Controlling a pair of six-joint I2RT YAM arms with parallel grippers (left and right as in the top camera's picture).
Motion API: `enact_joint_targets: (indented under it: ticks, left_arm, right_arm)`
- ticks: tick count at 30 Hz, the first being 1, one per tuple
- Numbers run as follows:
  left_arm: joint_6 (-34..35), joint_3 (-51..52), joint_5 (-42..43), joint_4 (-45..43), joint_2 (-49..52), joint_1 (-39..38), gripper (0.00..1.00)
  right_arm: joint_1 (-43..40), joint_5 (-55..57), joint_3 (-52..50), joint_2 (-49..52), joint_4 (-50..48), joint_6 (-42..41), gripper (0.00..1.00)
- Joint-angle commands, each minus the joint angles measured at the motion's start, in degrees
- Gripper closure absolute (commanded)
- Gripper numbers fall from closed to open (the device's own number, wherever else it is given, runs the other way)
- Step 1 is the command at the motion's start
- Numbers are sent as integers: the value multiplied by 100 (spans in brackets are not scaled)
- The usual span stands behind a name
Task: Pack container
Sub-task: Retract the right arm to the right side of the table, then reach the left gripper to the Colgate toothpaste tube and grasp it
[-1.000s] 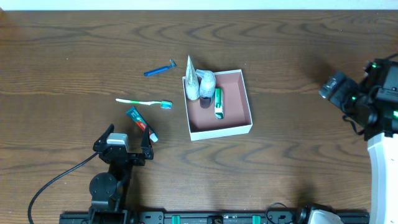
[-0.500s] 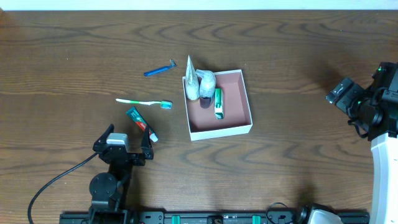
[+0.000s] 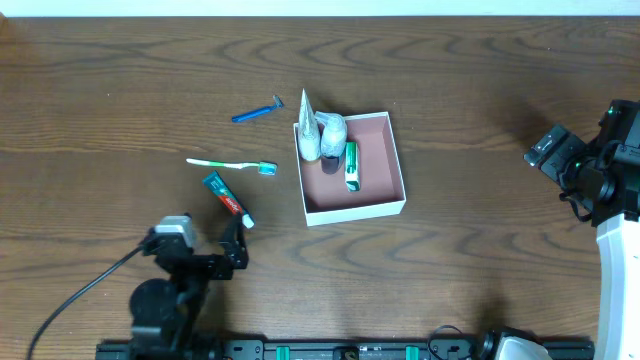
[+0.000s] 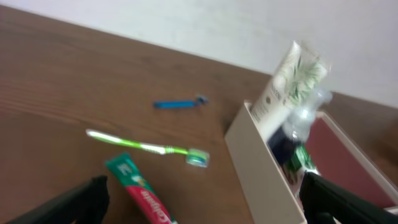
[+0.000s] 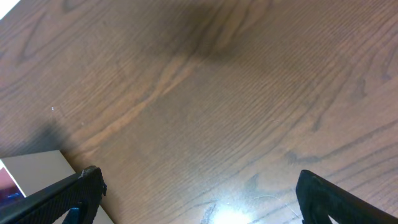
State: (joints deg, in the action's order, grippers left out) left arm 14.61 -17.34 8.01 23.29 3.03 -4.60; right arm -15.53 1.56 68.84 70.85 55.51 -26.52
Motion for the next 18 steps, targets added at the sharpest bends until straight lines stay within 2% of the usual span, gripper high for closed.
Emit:
enact_joint_targets:
  ticks: [1, 11, 13, 18]
  left_arm:
    - [31, -955, -540, 487, 533, 20, 2]
    - [31, -3829, -568, 2975, 4645, 20, 2]
    - [28, -4046, -570, 3139, 5331, 20, 2]
    - [85, -4059, -538, 2798, 6804, 20, 2]
  right_arm:
    - [-42, 79, 70, -35, 4, 44, 1]
    - [-44, 79, 70, -35, 4, 44, 1]
    - [-42, 79, 70, -35, 4, 44, 1]
    - [-42, 79, 70, -35, 4, 44, 1]
